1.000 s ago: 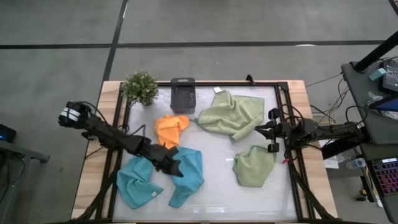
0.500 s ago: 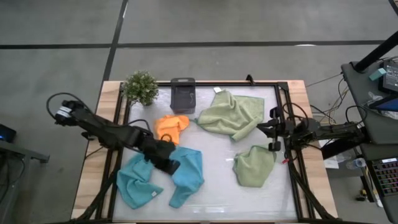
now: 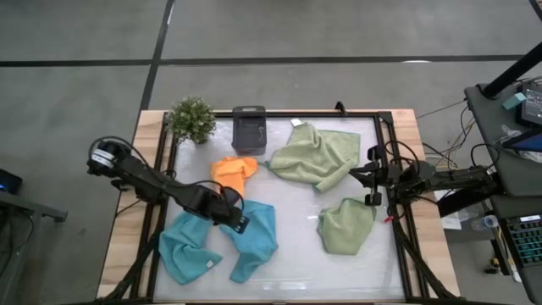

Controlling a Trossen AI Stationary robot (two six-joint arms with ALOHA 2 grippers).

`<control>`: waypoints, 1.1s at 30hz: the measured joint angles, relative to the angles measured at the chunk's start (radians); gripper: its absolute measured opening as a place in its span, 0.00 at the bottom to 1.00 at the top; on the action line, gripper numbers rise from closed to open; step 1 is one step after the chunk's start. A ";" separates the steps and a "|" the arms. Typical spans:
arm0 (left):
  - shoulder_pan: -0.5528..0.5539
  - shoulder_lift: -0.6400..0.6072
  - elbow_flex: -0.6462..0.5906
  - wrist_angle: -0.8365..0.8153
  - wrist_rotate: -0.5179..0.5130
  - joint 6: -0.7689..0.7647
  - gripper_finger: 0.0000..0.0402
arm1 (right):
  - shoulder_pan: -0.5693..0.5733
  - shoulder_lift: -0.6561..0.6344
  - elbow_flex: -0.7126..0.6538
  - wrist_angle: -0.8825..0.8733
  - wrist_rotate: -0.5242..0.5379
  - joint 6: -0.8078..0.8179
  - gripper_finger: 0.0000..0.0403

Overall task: Fold microfiber towels
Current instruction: Fold the right blue towel

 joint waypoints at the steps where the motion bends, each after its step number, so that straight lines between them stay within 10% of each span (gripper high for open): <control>1: 0.000 0.010 -0.005 0.000 0.030 -0.001 0.00 | 0.000 0.000 0.000 0.000 0.000 0.000 0.06; 19: 0.000 0.104 -0.041 0.047 0.102 -0.019 0.37 | 0.000 0.001 0.000 -0.004 0.001 0.019 0.06; 33: -0.001 0.110 -0.041 0.293 0.100 0.132 0.31 | 0.000 0.001 0.000 -0.005 0.002 0.030 0.06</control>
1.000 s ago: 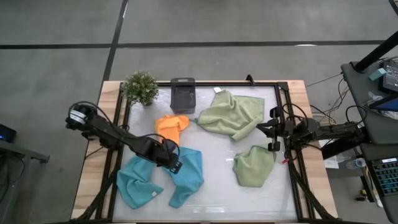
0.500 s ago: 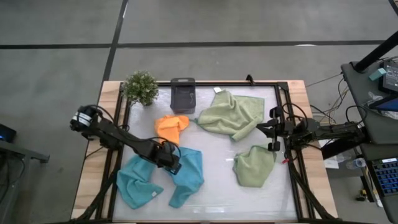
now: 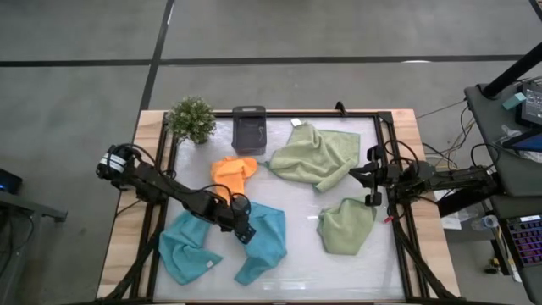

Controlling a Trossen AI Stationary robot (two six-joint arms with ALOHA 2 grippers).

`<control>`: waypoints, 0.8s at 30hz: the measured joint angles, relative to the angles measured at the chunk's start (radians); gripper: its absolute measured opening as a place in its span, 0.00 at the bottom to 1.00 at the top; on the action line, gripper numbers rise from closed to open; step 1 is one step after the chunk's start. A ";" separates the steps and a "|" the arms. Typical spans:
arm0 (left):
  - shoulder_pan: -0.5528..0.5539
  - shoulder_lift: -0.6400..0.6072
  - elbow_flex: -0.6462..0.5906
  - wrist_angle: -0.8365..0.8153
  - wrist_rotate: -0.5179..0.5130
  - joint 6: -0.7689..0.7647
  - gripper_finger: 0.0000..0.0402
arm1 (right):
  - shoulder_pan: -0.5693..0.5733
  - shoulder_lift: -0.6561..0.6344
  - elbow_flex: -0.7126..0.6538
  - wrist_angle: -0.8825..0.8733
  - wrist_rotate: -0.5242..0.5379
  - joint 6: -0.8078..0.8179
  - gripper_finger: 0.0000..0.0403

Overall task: Fold microfiber towels
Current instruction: Fold the right blue towel

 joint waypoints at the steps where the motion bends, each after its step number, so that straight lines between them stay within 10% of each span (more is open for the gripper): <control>1: 0.000 0.000 0.000 0.000 0.000 0.004 0.30 | 0.000 0.000 0.000 0.000 0.000 0.005 0.06; 24: 0.004 -0.070 0.004 -0.105 -0.104 0.015 0.21 | 0.000 0.006 0.000 -0.042 0.000 0.073 0.06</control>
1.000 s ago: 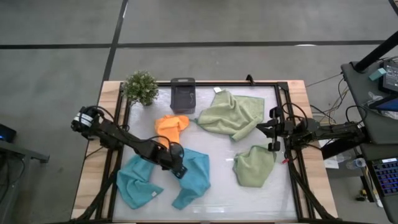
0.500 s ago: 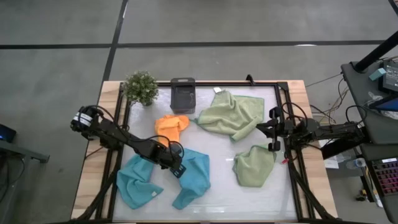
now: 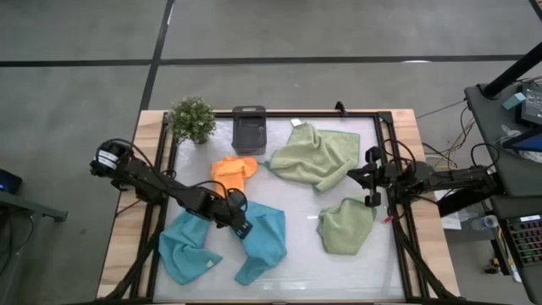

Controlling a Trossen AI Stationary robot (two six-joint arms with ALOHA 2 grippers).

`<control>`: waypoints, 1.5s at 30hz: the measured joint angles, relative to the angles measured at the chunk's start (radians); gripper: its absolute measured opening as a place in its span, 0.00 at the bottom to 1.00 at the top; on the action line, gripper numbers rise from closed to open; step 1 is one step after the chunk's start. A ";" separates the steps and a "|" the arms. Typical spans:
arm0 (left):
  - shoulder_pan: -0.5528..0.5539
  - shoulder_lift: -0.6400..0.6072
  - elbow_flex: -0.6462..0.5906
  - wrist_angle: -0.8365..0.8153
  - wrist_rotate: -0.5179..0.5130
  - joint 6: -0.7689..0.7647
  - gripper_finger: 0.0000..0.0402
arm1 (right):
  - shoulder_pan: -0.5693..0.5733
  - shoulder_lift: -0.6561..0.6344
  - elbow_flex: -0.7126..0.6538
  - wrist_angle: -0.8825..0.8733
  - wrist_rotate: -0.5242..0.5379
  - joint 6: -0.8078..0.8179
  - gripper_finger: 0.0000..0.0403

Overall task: Fold microfiber towels
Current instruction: Fold the right blue towel

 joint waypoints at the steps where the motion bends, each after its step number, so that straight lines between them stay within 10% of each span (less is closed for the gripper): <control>1: 0.000 0.006 0.000 -0.003 0.000 -0.011 0.21 | 0.000 0.000 0.000 -0.006 0.000 0.000 0.06; 24: -0.003 0.080 -0.003 0.043 0.019 -0.118 0.45 | 0.000 0.002 0.000 -0.009 0.000 -0.005 0.06; 45: -0.012 0.077 0.014 0.073 0.041 -0.063 0.02 | 0.000 0.002 0.000 -0.009 0.000 -0.005 0.06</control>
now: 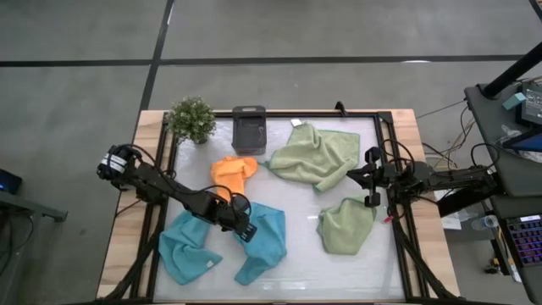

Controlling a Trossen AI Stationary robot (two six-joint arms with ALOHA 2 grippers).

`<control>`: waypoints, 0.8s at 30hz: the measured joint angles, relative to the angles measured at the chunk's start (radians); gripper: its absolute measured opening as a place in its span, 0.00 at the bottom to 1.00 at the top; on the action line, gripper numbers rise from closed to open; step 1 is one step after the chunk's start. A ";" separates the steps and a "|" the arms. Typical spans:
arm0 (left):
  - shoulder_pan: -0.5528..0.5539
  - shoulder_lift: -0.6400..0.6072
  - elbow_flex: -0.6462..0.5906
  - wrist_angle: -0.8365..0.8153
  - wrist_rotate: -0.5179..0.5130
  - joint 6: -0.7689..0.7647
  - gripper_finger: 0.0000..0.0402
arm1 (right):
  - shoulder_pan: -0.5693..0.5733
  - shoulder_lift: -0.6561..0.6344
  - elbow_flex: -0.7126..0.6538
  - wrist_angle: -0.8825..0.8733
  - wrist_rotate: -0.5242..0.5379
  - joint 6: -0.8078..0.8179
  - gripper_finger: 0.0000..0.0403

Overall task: Fold microfiber towels
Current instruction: Fold the right blue towel

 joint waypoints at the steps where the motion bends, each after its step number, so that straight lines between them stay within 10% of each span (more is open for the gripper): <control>1: 0.000 -0.001 0.001 -0.004 0.000 0.005 0.01 | 0.000 0.000 0.000 0.000 0.000 0.000 0.06; 24: 0.005 -0.235 0.041 -0.069 -0.068 0.313 0.00 | 0.003 0.234 0.000 0.305 -0.062 0.052 0.06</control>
